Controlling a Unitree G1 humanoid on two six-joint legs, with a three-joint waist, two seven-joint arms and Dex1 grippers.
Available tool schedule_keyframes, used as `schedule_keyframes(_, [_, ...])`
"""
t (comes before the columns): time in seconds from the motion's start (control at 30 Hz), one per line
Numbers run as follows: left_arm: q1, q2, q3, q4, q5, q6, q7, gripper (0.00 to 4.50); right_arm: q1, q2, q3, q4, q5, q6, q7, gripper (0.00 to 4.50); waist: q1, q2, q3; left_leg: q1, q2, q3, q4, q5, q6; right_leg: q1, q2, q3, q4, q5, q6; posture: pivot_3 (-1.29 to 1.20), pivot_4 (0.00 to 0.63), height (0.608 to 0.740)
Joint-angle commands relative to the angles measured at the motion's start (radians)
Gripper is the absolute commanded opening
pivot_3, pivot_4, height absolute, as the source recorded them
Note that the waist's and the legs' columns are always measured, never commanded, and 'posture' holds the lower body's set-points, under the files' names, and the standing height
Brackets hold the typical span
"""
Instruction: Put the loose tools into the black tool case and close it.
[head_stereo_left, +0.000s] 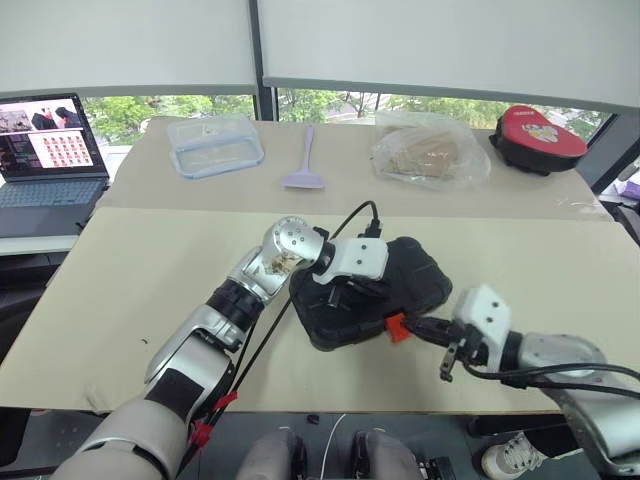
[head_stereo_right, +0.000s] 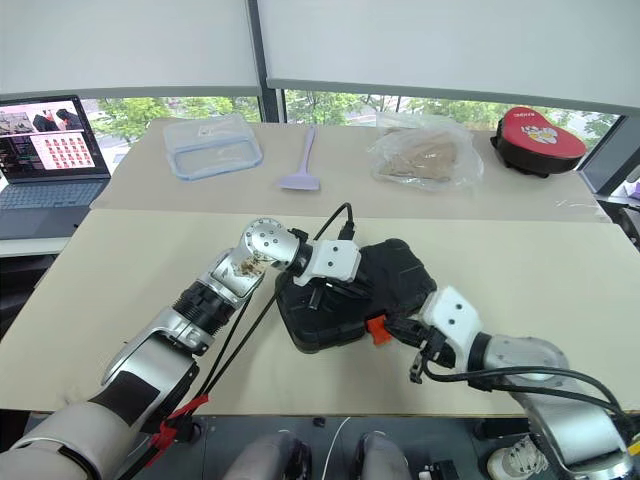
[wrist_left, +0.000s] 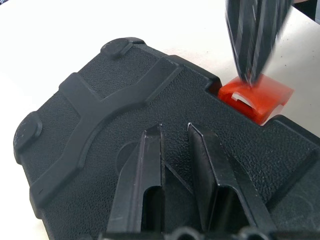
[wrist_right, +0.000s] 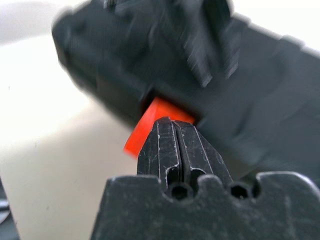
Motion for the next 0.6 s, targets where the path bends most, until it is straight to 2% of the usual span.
schedule_keyframes(0.03, [0.025, -0.001, -0.044, 0.088, 0.063, 0.037, -0.002, 0.89, 0.010, -0.005, 0.017, -0.003, -0.030, -0.033, 0.005, 0.00, 0.001, 0.000, 0.000, 0.000, 0.000, 0.000, 0.000, 0.000, 0.000, 0.000, 0.000, 0.000, 0.000, 0.000, 0.000, 0.00, 0.150, 0.728])
schedule_keyframes(0.33, [0.012, -0.033, -0.016, 0.082, 0.039, 0.037, 0.000, 0.89, 0.008, 0.042, 0.059, 0.012, -0.089, -0.041, -0.037, 0.00, 0.003, 0.000, 0.000, -0.002, 0.000, 0.000, 0.001, 0.000, 0.001, -0.001, 0.000, 0.000, 0.000, 0.000, 0.000, 0.00, 0.150, 0.728])
schedule_keyframes(0.53, [0.006, -0.044, -0.007, 0.075, 0.039, 0.032, 0.000, 0.89, 0.085, 0.011, -0.130, -0.150, 0.158, 0.041, 0.062, 0.00, 0.008, 0.000, 0.000, -0.004, 0.000, 0.000, 0.002, -0.001, 0.001, -0.002, -0.001, -0.001, 0.000, 0.000, 0.001, 0.00, 0.150, 0.728])
schedule_keyframes(0.6, [0.003, -0.045, -0.006, 0.082, 0.041, 0.026, 0.000, 0.89, 0.057, 0.019, -0.187, -0.156, 0.222, 0.087, 0.030, 0.00, 0.007, 0.000, 0.000, -0.004, 0.000, 0.000, 0.003, -0.001, 0.002, -0.002, -0.001, -0.001, 0.000, 0.001, 0.001, 0.00, 0.150, 0.728])
